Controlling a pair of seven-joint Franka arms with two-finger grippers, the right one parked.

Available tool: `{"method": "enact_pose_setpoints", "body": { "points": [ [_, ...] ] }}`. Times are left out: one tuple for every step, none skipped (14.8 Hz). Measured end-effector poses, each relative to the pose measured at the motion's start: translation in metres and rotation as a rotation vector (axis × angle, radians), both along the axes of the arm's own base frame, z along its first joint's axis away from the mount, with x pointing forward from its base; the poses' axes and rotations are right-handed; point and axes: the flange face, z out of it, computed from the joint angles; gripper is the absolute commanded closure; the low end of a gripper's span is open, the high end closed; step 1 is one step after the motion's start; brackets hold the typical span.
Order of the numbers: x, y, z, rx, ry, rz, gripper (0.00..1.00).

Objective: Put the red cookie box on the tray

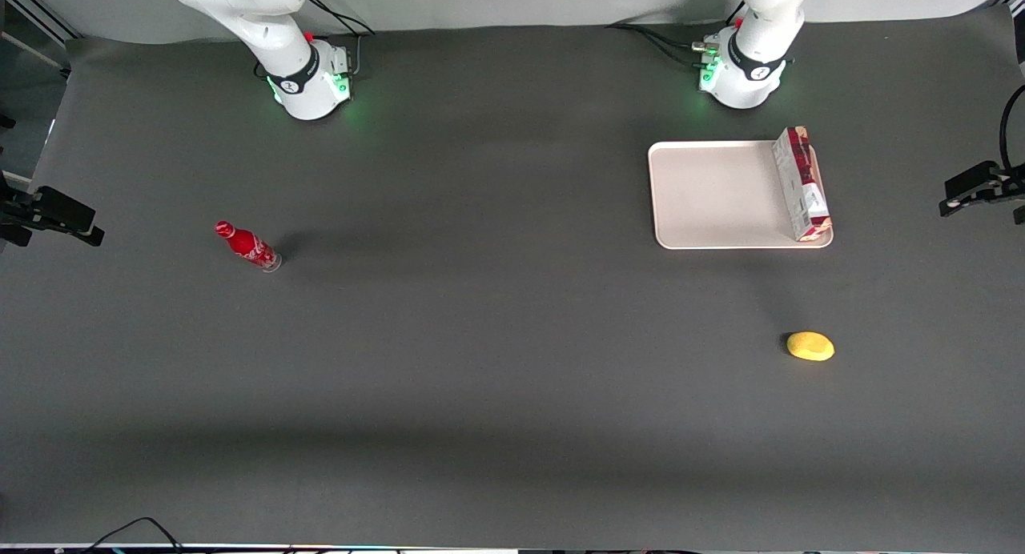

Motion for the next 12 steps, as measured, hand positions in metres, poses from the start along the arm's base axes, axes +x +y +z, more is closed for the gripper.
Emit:
{"method": "enact_pose_setpoints", "body": {
  "points": [
    [0.003, -0.009, -0.001, -0.005, 0.006, -0.012, 0.0],
    [0.005, -0.02, -0.002, -0.008, 0.011, -0.012, 0.0],
    [0.006, -0.032, -0.002, -0.01, 0.017, -0.007, 0.0],
    [0.006, -0.044, 0.0, -0.007, 0.022, -0.002, 0.0],
    [0.007, -0.056, 0.0, 0.007, 0.023, 0.007, 0.0],
    [0.008, -0.068, 0.001, 0.027, 0.024, 0.023, 0.0],
    [0.008, -0.081, 0.0, 0.047, 0.028, 0.039, 0.0],
    [0.007, -0.092, 0.0, 0.062, 0.035, 0.047, 0.0],
    [0.006, -0.1, 0.0, 0.069, 0.041, 0.055, 0.0],
    [0.005, -0.104, -0.001, 0.071, 0.048, 0.058, 0.0],
    [0.005, -0.106, -0.002, 0.071, 0.052, 0.058, 0.0],
    [0.006, -0.107, -0.003, 0.071, 0.054, 0.059, 0.0]
  ]
}}
